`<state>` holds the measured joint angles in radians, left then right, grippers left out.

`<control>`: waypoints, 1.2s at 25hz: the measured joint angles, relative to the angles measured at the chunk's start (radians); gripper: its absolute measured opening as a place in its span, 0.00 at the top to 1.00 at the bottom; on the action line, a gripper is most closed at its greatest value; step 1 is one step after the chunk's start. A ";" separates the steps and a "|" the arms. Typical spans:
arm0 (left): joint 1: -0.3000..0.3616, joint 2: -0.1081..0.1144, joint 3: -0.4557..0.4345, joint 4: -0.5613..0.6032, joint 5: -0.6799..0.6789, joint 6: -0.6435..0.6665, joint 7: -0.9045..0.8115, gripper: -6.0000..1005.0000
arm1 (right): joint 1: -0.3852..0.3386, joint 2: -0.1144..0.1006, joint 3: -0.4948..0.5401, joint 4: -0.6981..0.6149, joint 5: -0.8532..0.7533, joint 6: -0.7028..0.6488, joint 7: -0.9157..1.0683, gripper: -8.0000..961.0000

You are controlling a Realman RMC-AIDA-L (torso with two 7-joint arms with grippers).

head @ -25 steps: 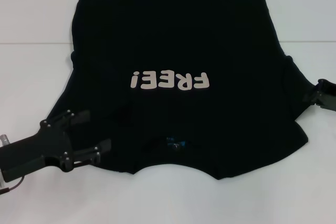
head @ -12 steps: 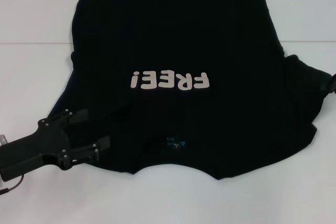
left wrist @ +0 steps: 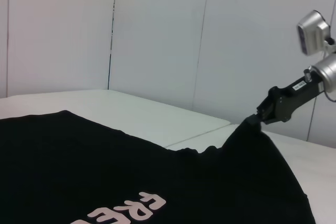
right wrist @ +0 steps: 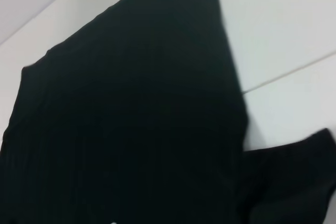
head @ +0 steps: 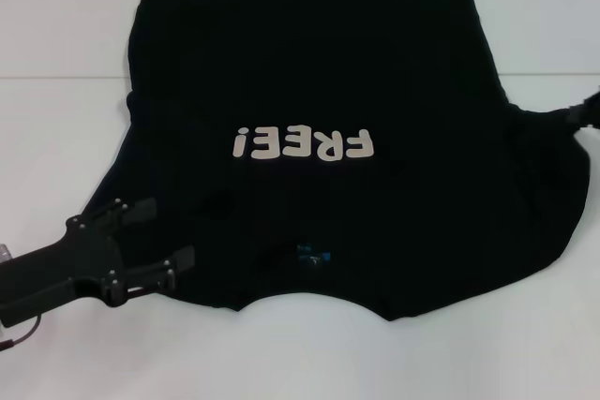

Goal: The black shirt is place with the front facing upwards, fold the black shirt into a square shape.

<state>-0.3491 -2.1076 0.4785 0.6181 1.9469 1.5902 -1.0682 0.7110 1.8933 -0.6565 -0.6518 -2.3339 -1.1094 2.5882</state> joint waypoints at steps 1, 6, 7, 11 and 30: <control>0.001 0.000 0.000 0.000 0.000 0.002 0.000 0.10 | 0.008 0.002 -0.017 0.002 -0.001 0.000 -0.003 0.96; 0.004 -0.001 -0.001 0.000 -0.002 0.009 -0.001 0.10 | 0.046 0.016 -0.115 0.014 -0.002 0.007 -0.016 0.96; 0.005 -0.001 -0.001 0.000 -0.002 0.010 -0.001 0.10 | 0.055 0.019 -0.129 0.018 -0.002 0.007 -0.024 0.95; 0.006 -0.002 -0.002 0.000 -0.003 0.010 -0.002 0.10 | 0.092 0.036 -0.198 0.033 -0.004 0.006 -0.053 0.95; 0.001 -0.003 -0.001 0.000 -0.004 0.007 -0.013 0.10 | 0.128 0.056 -0.287 0.041 0.011 -0.003 -0.062 0.93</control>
<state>-0.3481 -2.1102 0.4771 0.6182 1.9428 1.5971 -1.0815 0.8386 1.9494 -0.9438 -0.6110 -2.3226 -1.1125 2.5265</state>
